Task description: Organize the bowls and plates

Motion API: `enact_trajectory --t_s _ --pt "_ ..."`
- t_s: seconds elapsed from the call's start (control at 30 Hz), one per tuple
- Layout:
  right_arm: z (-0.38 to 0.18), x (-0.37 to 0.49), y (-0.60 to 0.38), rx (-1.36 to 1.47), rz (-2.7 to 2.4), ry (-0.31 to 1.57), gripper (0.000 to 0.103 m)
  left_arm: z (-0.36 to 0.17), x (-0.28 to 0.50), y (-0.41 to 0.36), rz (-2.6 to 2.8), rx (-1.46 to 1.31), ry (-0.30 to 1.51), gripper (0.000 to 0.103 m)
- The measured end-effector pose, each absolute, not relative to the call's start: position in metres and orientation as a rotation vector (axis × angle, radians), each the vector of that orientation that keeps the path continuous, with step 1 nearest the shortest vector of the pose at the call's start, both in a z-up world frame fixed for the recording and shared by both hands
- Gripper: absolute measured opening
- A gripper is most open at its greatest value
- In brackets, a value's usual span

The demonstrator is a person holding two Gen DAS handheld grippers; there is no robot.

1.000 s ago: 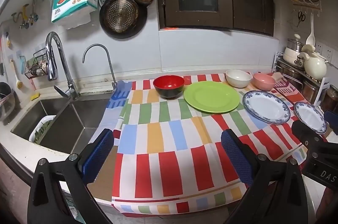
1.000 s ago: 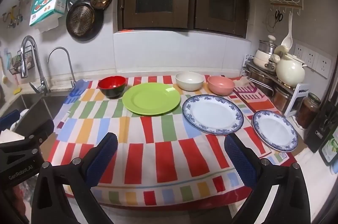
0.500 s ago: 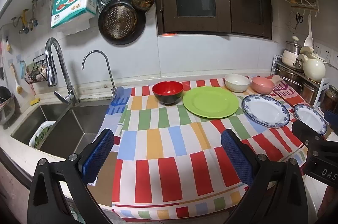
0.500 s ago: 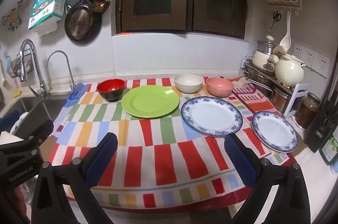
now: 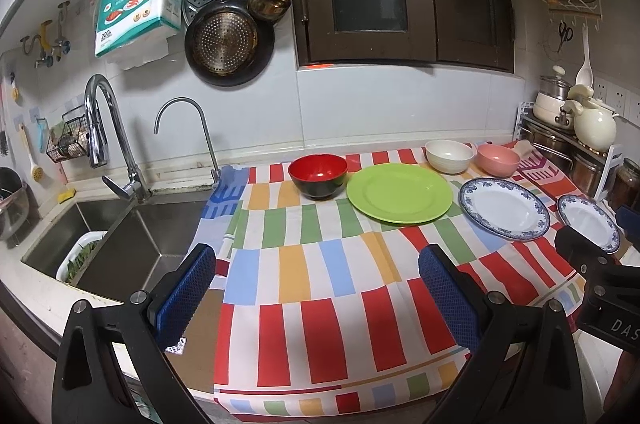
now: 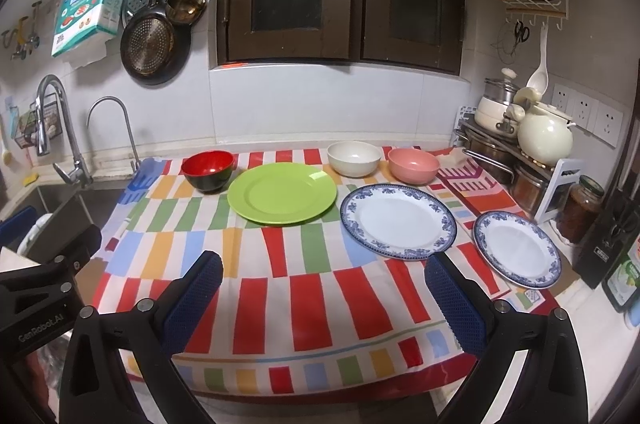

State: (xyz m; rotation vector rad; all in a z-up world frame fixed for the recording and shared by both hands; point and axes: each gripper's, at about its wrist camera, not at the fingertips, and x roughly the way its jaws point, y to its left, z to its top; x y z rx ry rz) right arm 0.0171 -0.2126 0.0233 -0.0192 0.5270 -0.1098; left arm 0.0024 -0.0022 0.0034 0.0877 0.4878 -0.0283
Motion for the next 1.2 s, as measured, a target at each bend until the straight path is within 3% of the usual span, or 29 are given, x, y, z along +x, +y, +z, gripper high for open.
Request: enact_trajectory --t_s 1.2 --pt "0.024 0.0181 -0.2136 -0.021 -0.117 0.523 0.102 0.0082 0.0079 -0.0009 -0.021 0.092 0.484 0.103"
